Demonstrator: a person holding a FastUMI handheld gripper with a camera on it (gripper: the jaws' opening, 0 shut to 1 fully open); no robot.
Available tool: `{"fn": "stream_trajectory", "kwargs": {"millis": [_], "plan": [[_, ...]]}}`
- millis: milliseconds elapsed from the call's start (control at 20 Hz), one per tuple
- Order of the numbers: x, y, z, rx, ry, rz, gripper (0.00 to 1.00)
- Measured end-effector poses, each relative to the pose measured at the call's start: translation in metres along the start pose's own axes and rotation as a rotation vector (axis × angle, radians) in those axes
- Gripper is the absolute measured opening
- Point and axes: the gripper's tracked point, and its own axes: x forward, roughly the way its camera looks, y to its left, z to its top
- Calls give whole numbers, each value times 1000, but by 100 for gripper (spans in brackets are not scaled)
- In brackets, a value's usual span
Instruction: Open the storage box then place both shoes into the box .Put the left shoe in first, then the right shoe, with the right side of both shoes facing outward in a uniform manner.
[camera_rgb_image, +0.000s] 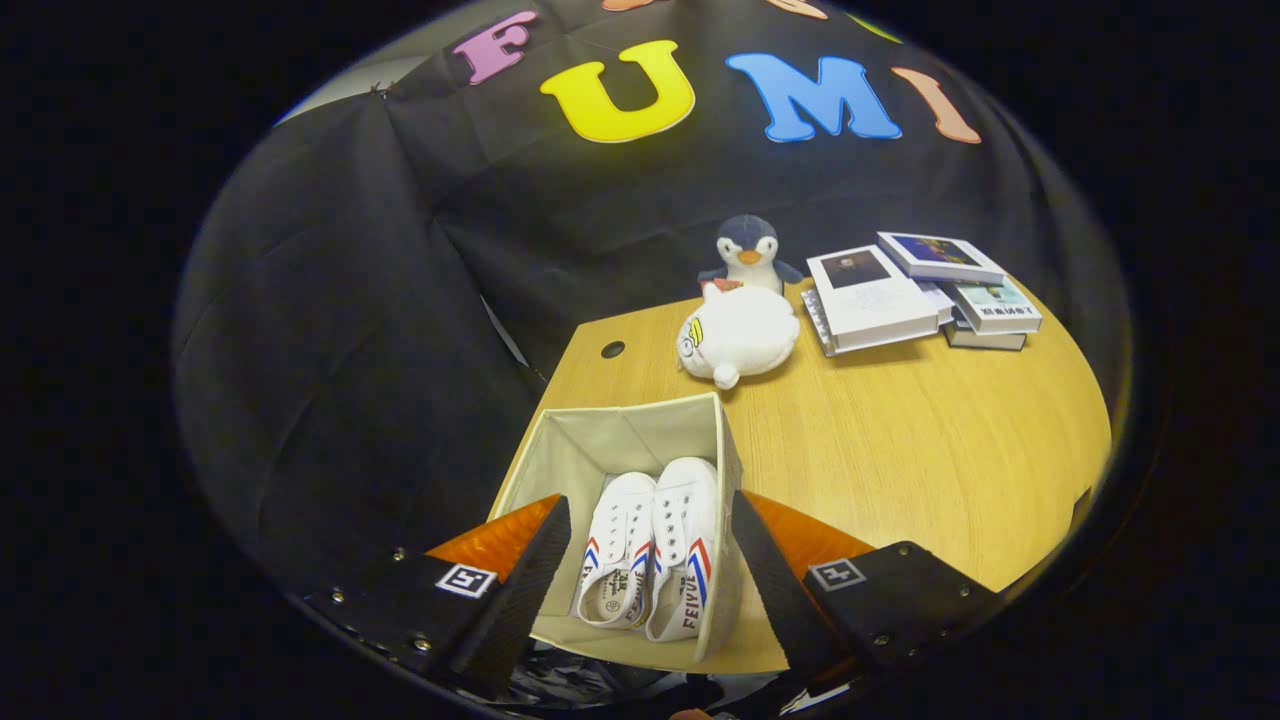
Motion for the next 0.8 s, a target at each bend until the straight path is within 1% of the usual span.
{"fn": "stream_trajectory", "kwargs": {"millis": [300,550,700,800], "plan": [[-46,-25,48,-106,-150,-4,98],[-89,-61,89,-174,-287,-41,98],[-115,-79,111,-197,-372,-44,98],[-131,-99,124,-224,-435,-72,98]]}}
